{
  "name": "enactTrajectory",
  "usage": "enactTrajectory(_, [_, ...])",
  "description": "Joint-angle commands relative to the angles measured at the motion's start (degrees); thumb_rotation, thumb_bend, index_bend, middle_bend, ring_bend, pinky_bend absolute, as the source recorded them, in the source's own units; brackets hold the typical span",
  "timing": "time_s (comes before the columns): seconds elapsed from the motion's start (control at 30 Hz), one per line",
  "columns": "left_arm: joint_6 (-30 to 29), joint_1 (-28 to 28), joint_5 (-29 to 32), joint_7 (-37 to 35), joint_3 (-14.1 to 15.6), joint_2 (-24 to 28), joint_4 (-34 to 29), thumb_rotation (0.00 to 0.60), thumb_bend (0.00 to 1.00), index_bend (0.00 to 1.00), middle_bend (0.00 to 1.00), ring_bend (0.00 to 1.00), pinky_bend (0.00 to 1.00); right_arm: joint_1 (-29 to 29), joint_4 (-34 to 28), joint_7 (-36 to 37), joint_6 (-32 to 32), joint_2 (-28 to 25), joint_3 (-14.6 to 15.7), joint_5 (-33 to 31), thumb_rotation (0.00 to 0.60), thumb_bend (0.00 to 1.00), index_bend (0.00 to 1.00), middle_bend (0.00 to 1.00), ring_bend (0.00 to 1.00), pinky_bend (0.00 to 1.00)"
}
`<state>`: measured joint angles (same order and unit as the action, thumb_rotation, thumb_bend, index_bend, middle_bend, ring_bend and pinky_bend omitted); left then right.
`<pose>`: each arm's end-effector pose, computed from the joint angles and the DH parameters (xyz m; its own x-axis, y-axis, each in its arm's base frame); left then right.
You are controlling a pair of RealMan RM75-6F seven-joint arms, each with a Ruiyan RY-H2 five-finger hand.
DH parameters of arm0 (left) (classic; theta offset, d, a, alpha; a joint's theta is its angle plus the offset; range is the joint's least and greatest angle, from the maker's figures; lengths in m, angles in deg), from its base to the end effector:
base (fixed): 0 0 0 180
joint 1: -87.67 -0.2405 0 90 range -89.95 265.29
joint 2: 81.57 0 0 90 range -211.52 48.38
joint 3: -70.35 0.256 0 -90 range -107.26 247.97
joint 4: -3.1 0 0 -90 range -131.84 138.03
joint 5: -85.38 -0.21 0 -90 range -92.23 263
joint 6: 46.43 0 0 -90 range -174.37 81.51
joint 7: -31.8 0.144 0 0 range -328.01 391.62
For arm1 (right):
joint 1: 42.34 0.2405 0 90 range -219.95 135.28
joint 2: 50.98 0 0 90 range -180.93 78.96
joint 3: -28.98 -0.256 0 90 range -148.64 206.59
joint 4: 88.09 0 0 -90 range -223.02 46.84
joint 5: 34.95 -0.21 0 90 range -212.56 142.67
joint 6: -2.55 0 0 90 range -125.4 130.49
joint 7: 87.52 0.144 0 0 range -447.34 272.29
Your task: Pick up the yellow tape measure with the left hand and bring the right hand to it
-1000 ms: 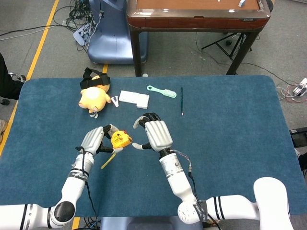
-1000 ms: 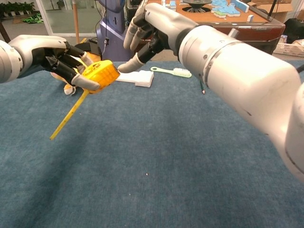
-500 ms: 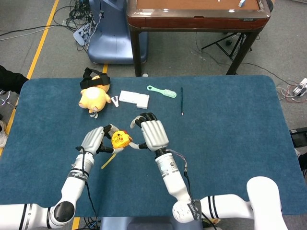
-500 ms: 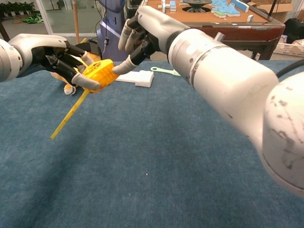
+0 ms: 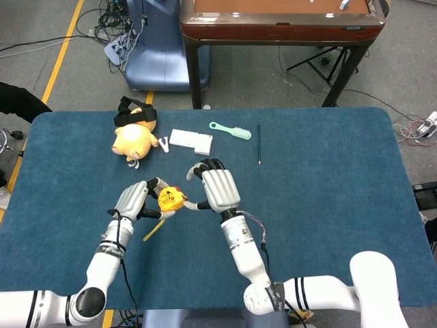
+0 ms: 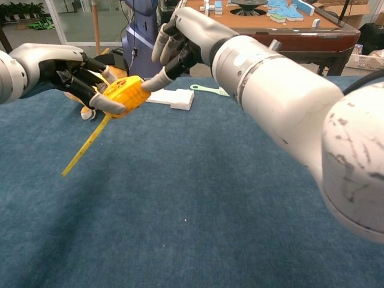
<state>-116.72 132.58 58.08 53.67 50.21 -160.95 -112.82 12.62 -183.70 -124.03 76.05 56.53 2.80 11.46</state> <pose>-0.0966 0.3173 0.0447 -0.0862 0.3558 0.9306 0.9957 0.0635 0.0679 0.0209 -0.3255 -0.0372 0.0771 -0.1798 0.9807 -0.9534 -0.3009 0.0198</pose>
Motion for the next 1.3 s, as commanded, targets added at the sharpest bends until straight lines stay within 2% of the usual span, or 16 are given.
enactTrajectory(0.03, [0.12, -0.06, -0.08, -0.19, 0.17, 0.14, 0.04, 0.6, 0.13, 0.48, 0.51, 0.4, 0.27, 0.12, 0.14, 0.09, -0.1, 0.01, -0.09, -0.14, 0.6, 0.24, 0.43, 0.36, 0.2, 0.14])
enactTrajectory(0.23, [0.29, -0.21, -0.34, -0.72, 0.49, 0.46, 0.19, 0.6, 0.13, 0.48, 0.51, 0.4, 0.27, 0.41, 0.31, 0.35, -0.22, 0.13, -0.25, -0.27, 0.6, 0.4, 0.43, 0.36, 0.21, 0.14])
enactTrajectory(0.77, [0.93, -0.31, -0.89, -1.9, 0.83, 1.27, 0.31, 0.6, 0.13, 0.48, 0.51, 0.4, 0.27, 1.2, -0.3, 0.05, -1.01, -0.54, -0.81, -2.19, 0.6, 0.52, 0.5, 0.38, 0.22, 0.14])
enactTrajectory(1.03, [1.17, -0.22, -0.85, -2.21, 1.1, 1.16, 0.97, 0.6, 0.13, 0.48, 0.51, 0.4, 0.27, 1.53, -0.13, 0.1, -0.88, -0.48, -0.96, -3.11, 0.6, 0.68, 0.56, 0.42, 0.25, 0.14])
enactTrajectory(1.3, [2.53, -0.82, -1.75, -2.75, 2.36, 1.87, 2.6, 0.6, 0.13, 0.48, 0.51, 0.4, 0.27, 0.81, -1.79, 1.37, -1.7, -2.32, -1.25, -4.11, 0.6, 0.73, 0.59, 0.45, 0.27, 0.14])
